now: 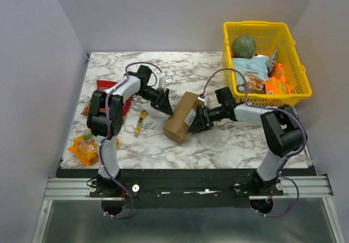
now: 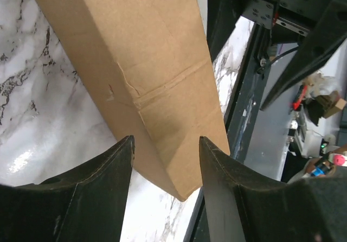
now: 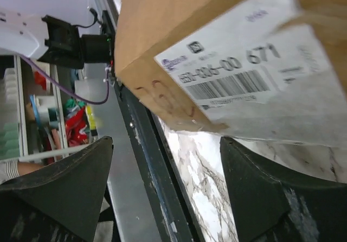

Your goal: Unpack the express box

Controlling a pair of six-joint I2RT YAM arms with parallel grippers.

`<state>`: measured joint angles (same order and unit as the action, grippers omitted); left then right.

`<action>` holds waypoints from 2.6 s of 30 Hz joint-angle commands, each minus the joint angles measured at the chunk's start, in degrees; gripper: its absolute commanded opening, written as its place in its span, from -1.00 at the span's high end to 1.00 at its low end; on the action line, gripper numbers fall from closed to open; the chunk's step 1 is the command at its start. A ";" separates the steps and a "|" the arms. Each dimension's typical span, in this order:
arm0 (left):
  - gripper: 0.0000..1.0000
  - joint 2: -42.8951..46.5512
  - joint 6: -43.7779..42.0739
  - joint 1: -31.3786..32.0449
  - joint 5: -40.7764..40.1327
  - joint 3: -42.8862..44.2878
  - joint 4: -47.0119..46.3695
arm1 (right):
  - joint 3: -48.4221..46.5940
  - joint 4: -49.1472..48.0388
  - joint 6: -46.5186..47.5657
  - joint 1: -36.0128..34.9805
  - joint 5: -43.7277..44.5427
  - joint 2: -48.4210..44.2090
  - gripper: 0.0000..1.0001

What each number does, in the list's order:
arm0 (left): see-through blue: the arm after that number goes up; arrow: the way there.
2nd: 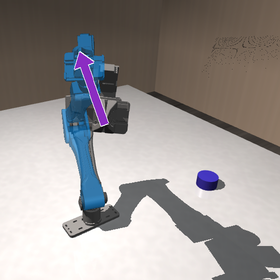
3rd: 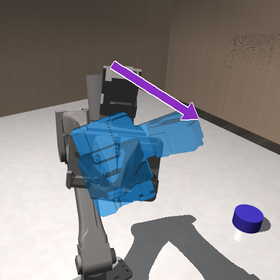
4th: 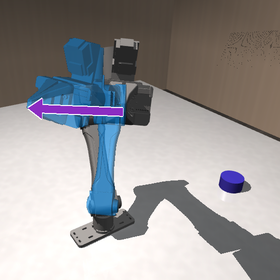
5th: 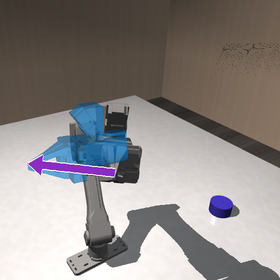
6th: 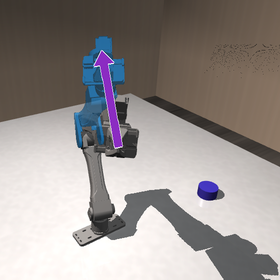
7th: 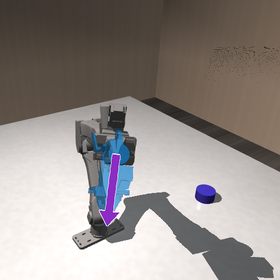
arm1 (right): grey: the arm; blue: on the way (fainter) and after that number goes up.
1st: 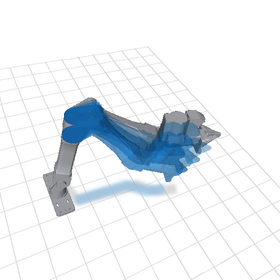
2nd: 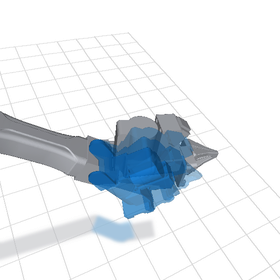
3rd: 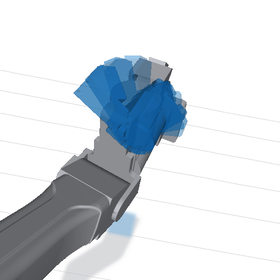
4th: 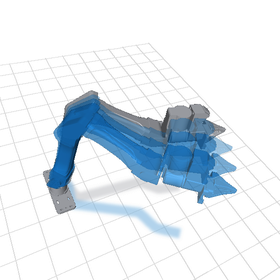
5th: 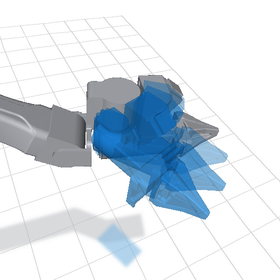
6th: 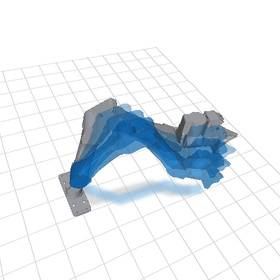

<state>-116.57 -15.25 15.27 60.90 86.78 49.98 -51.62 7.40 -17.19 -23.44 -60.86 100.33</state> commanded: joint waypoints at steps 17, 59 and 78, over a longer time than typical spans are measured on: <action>-0.19 -0.67 0.65 -0.94 1.94 -4.08 -0.14 | 0.64 -20.15 -18.76 1.12 3.30 -2.50 -0.92; -0.48 23.24 15.68 -16.13 -10.73 -13.49 -9.54 | -31.79 -1.34 5.23 -16.28 20.94 9.43 -0.87; -0.97 17.78 18.59 -16.50 -28.98 -9.44 -11.57 | -30.12 -0.46 16.22 -21.65 27.11 13.13 -0.96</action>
<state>-98.13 6.11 -1.41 43.05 75.46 36.51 -82.85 6.57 -3.44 -44.16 -35.73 113.69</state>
